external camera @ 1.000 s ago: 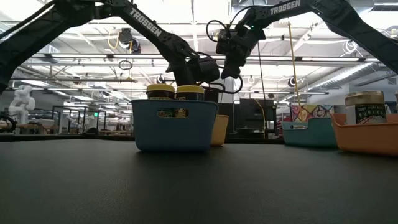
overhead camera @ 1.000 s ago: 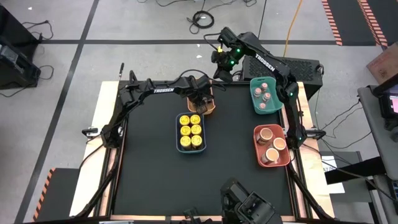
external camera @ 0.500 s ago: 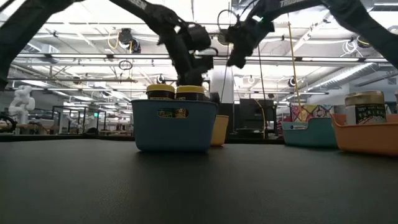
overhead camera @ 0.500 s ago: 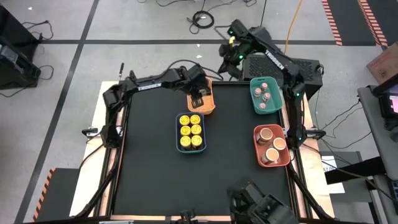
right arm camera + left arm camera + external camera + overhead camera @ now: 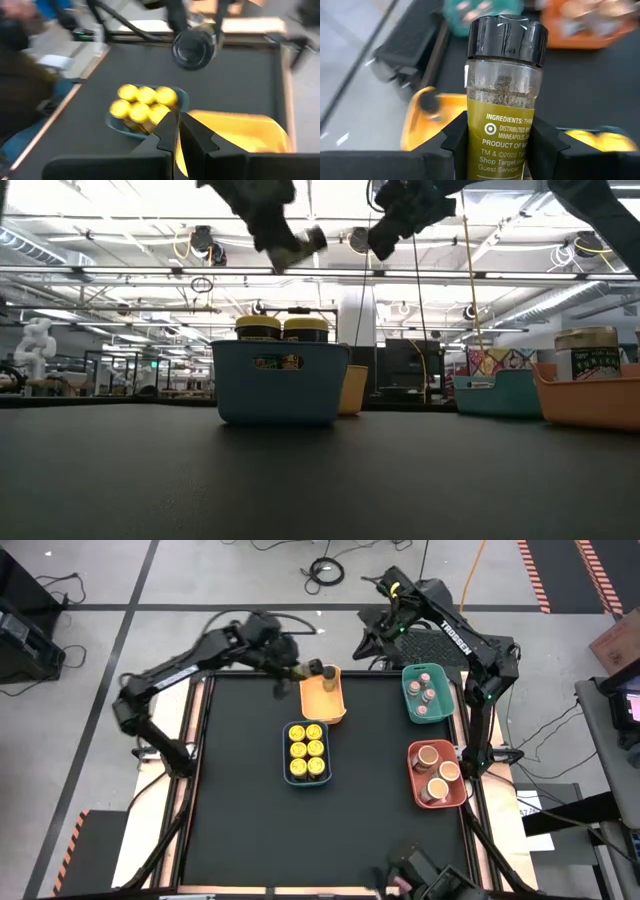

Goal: Sort spices by type
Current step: Put the black seasoning bottle into the yellow bin

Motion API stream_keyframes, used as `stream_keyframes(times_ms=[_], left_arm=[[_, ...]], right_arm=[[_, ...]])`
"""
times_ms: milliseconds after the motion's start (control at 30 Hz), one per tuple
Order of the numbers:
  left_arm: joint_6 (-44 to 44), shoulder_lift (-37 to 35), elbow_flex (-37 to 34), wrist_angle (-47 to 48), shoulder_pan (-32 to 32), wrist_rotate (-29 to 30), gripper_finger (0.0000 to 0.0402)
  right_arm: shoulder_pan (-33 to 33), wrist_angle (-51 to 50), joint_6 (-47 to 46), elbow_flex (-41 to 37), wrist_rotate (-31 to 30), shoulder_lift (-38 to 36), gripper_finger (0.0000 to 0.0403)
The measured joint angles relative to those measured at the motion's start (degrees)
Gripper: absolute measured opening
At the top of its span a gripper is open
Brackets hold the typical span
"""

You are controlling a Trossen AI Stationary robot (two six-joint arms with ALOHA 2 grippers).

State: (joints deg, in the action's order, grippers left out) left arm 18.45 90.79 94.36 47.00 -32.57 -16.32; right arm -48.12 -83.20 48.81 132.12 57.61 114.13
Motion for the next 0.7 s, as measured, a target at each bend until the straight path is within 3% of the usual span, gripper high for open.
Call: stream_keyframes(times_ms=[100, 200, 400, 567, 700], left_arm=[[0.1, -5.7, -5.7, -1.7, -1.6, -8.1, 0.0146], [-0.1, -11.7, -13.7, -6.9, -2.7, -10.8, 0.0146], [-1.9, -19.9, -31.9, -26.4, -1.6, -15.7, 0.0146], [-7.2, -21.8, -43.6, -45.3, 0.6, -17.7, 0.0146], [-8.9, -21.9, -49.0, -55.3, 1.9, -17.8, 0.0146]], right_arm=[[1.7, -1.7, 4.4, -0.6, 2.7, 0.1, 0.0018], [3.4, -2.3, 6.1, -0.7, 2.9, 0.1, 0.0018], [8.8, 4.9, 3.2, -0.7, 3.2, 0.1, 0.0018], [13.3, 14.6, -3.6, -0.7, -4.3, 0.1, 0.0018], [16.0, 19.0, -6.9, -0.7, -12.2, 0.1, 0.0018]])
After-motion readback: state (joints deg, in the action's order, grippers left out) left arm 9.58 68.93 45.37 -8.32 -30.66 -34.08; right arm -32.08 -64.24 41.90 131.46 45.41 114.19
